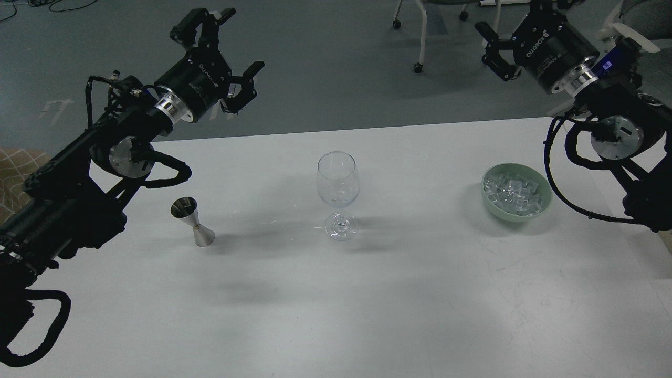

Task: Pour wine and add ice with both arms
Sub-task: 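Raise the left gripper and swing it toward the metal jigger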

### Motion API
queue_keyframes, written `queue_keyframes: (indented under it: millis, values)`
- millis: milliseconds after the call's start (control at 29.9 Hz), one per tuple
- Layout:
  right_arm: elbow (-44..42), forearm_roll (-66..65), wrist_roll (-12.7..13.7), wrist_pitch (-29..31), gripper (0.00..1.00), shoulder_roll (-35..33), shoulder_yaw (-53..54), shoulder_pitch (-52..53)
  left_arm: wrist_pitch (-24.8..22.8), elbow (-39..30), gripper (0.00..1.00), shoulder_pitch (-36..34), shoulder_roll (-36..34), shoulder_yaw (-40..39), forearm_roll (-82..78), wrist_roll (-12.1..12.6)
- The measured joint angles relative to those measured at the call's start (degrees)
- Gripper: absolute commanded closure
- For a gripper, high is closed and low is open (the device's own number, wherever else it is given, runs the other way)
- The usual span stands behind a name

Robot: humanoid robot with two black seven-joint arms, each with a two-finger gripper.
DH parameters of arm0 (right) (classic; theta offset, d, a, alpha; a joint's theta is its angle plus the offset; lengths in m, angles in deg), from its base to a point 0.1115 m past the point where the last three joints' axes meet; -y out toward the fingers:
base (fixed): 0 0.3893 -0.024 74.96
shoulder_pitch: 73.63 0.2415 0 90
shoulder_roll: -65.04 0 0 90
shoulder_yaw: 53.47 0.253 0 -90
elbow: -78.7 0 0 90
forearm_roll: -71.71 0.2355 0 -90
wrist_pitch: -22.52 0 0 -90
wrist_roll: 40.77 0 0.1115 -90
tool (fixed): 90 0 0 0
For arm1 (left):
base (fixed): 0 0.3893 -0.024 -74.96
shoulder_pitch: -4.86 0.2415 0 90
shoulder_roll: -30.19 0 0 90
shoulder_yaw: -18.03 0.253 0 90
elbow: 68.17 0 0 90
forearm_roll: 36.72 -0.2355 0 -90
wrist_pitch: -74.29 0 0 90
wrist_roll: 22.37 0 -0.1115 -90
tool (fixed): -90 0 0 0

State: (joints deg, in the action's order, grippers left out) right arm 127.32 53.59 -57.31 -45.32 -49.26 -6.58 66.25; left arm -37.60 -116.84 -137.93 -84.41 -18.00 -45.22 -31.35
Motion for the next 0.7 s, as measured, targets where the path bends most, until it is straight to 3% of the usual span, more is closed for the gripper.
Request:
queue_keyframes:
  millis: [301,702]
  values:
    - [-0.7,0.0,0.0,-0.1,0.00,0.1,0.9,0.7,-0.1,0.1,0.02,0.3,-0.3,-1.2,0.1,-0.2]
    - [-6.1,-0.2,-0.5,0.9,0.00,0.1,0.7,3.6,-0.4,8.1,0.01,-0.6,0.9,-4.6,0.4,-1.1]
